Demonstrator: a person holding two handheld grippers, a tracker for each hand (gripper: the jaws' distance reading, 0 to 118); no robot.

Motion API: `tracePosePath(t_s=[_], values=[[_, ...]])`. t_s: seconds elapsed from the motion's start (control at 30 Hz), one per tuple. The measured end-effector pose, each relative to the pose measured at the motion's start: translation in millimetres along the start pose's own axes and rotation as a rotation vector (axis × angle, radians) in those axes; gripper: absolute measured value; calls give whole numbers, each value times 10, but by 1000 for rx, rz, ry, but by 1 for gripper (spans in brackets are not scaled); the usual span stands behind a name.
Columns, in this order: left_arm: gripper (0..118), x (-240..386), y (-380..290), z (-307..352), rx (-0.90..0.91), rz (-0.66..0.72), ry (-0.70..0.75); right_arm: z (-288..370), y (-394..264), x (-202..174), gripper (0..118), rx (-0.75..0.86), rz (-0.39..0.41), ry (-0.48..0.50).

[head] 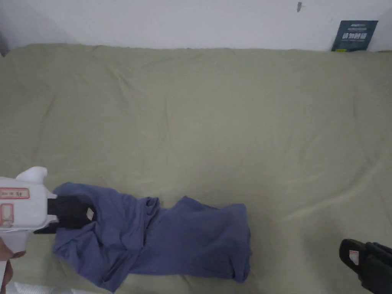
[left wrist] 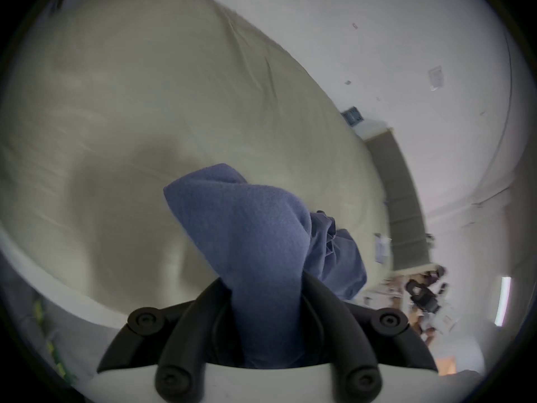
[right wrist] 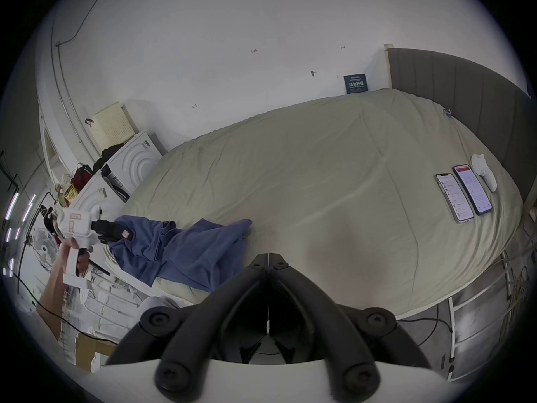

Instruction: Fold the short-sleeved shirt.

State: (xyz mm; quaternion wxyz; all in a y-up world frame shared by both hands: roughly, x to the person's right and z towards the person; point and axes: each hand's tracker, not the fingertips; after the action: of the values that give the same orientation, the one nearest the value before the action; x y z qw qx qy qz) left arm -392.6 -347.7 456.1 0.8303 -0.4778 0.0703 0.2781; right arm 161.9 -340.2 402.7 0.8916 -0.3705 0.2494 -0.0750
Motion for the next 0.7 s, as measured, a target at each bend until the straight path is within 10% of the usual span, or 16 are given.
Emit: tracePosePath(t_s=[0.5, 0.53, 0.6, 0.63, 0.7], values=[[13, 2293, -460, -1256, -130, -422, 190, 129, -106, 178, 0, 3, -32, -24], [21, 2361, -509, -1405, -136, -421, 189, 136, -113, 198, 0, 1, -39, -30], [92, 2457, -564, -1687, -121, -449, 161, 168, -127, 240, 0, 2, -48, -40], [109, 2485, -605, -1801, -146, -428, 114, 190, -127, 257, 0, 1, -53, -48], [109, 2512, -621, -1815, -162, -374, 95, 238, -139, 289, 0, 3, -58, -59]])
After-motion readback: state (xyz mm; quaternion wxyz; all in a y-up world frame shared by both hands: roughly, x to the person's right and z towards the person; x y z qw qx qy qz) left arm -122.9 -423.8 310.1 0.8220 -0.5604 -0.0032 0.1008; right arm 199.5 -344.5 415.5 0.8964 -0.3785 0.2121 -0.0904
